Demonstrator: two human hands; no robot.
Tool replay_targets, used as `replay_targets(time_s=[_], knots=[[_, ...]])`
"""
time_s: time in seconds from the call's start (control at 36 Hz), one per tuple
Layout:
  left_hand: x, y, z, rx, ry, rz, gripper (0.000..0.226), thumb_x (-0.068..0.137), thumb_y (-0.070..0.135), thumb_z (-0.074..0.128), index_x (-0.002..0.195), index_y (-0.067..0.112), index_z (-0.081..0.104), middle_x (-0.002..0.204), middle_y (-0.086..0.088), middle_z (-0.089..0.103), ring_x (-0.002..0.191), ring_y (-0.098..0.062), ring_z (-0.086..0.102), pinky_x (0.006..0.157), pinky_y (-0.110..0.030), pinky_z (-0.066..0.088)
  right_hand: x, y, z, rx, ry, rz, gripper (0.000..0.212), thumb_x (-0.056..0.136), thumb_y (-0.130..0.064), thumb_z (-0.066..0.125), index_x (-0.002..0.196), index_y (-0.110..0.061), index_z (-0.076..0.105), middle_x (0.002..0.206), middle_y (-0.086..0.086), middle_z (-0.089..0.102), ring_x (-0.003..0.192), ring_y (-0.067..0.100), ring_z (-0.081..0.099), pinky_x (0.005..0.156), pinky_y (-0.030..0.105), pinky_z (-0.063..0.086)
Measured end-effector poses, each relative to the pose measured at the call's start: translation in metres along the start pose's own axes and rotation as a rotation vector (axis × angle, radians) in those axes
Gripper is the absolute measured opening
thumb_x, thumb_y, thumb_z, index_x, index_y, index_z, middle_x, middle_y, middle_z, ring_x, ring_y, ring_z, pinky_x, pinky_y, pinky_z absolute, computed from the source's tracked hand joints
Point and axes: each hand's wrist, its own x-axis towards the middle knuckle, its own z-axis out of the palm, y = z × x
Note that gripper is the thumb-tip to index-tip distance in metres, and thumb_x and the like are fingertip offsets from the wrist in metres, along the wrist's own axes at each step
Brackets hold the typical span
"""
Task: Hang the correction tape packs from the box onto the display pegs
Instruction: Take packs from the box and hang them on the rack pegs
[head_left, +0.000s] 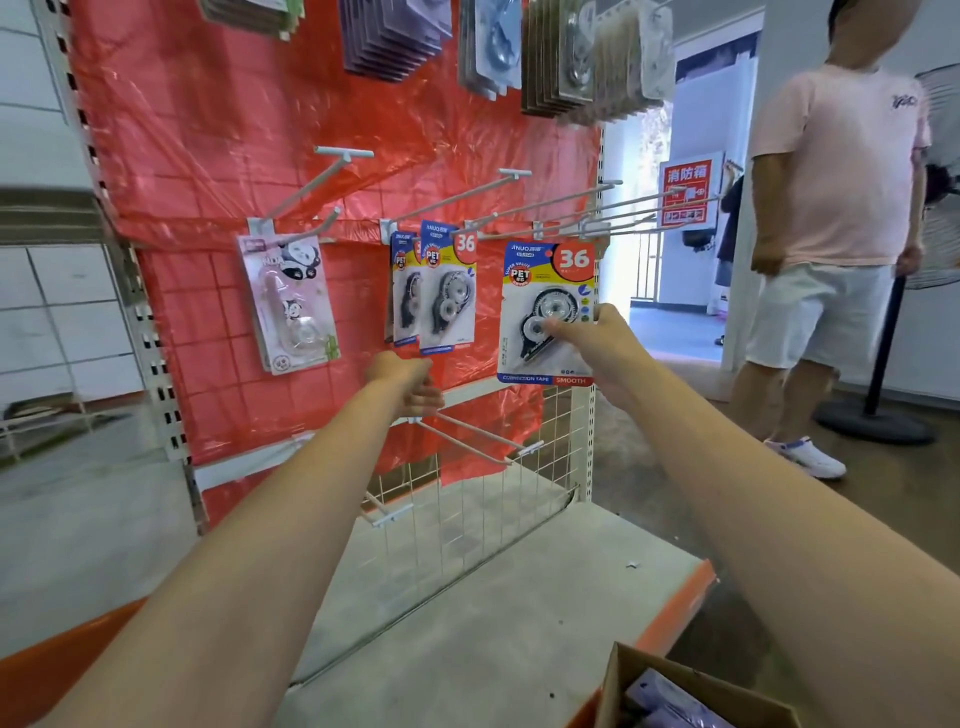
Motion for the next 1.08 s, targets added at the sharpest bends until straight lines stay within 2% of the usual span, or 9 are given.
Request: replay_targets(time_s=[0.11,0.25,0.33,0.47,0.53,0.64,0.75,0.94,1.08], knots=[[-0.009,0.009,0.006,-0.004,-0.121,0.098,0.029,0.099,0.019,0.049,0.079,0.000,0.056,0.056,-0.008,0.067,0.043,-0.016,0.064,0.047,-0.026,0.055,0.000,0.000,0.009,0.007,-0.034,-0.011,0.027,0.085,-0.009,0.071,0.105,-0.011,0.053,0.105,0.006,0.065,0.093,0.019,0.062,0.069,0.023,0.051],[-0.019,0.035,0.020,0.066,-0.204,0.352,0.051,0.091,0.056,0.052,0.114,0.011,0.061,0.118,-0.004,0.062,0.108,-0.022,0.059,0.094,-0.041,0.050,0.007,0.000,0.020,-0.022,-0.061,-0.060,0.057,0.073,-0.027,0.076,0.121,-0.011,0.050,0.116,0.011,0.064,0.107,0.029,0.062,0.097,0.051,0.048],[-0.025,0.043,0.025,0.075,-0.269,0.463,0.036,0.089,0.041,0.063,0.111,0.013,0.058,0.107,-0.001,0.062,0.103,-0.019,0.058,0.088,-0.032,0.047,0.001,-0.008,0.026,0.047,-0.068,-0.043,0.046,0.087,-0.015,0.068,0.126,-0.006,0.046,0.120,0.017,0.062,0.107,0.032,0.063,0.092,0.047,0.053],[-0.022,0.040,0.027,0.014,-0.260,0.514,0.043,0.085,0.019,0.072,0.120,0.005,0.053,0.117,-0.020,0.064,0.108,-0.035,0.063,0.088,-0.052,0.054,0.004,-0.012,0.027,0.070,-0.087,-0.062,0.038,0.093,-0.008,0.060,0.127,-0.002,0.045,0.114,0.016,0.063,0.088,0.022,0.066,0.068,0.029,0.056],[-0.024,0.040,0.026,-0.016,-0.259,0.495,0.047,0.085,0.021,0.072,0.125,0.009,0.050,0.121,-0.016,0.061,0.106,-0.034,0.063,0.077,-0.050,0.058,0.004,-0.013,0.028,0.057,-0.091,-0.068,0.036,0.093,-0.010,0.060,0.125,-0.003,0.046,0.114,0.016,0.064,0.089,0.023,0.066,0.073,0.031,0.056],[-0.023,0.040,0.026,-0.046,-0.202,0.508,0.046,0.086,0.021,0.071,0.125,0.008,0.051,0.123,-0.012,0.060,0.107,-0.029,0.062,0.084,-0.051,0.055,0.005,-0.015,0.033,0.007,-0.076,-0.073,0.031,0.093,-0.016,0.061,0.120,-0.007,0.048,0.116,0.017,0.064,0.099,0.028,0.065,0.088,0.041,0.054],[-0.025,0.042,0.023,-0.101,-0.187,0.485,0.057,0.082,0.028,0.074,0.131,0.013,0.049,0.129,-0.011,0.057,0.105,-0.029,0.064,0.062,-0.041,0.060,0.008,-0.017,0.038,-0.024,-0.079,-0.055,0.029,0.094,-0.020,0.061,0.115,-0.010,0.045,0.113,0.016,0.063,0.105,0.034,0.064,0.094,0.051,0.051],[-0.024,0.047,0.023,-0.121,-0.193,0.506,0.023,0.089,0.012,0.066,0.109,0.019,0.057,0.110,-0.010,0.067,0.090,-0.029,0.069,0.059,-0.039,0.060,0.015,-0.010,0.042,-0.088,-0.021,-0.014,0.028,0.093,-0.025,0.062,0.112,-0.011,0.047,0.114,0.016,0.064,0.104,0.033,0.064,0.093,0.056,0.050],[-0.014,0.046,0.023,-0.106,-0.107,0.494,0.028,0.085,0.013,0.070,0.110,0.019,0.059,0.113,-0.010,0.067,0.096,-0.034,0.067,0.073,-0.050,0.058,0.017,-0.005,0.042,-0.168,-0.020,-0.022,0.021,0.095,-0.015,0.057,0.113,-0.008,0.048,0.111,0.018,0.059,0.095,0.028,0.060,0.086,0.044,0.054]])
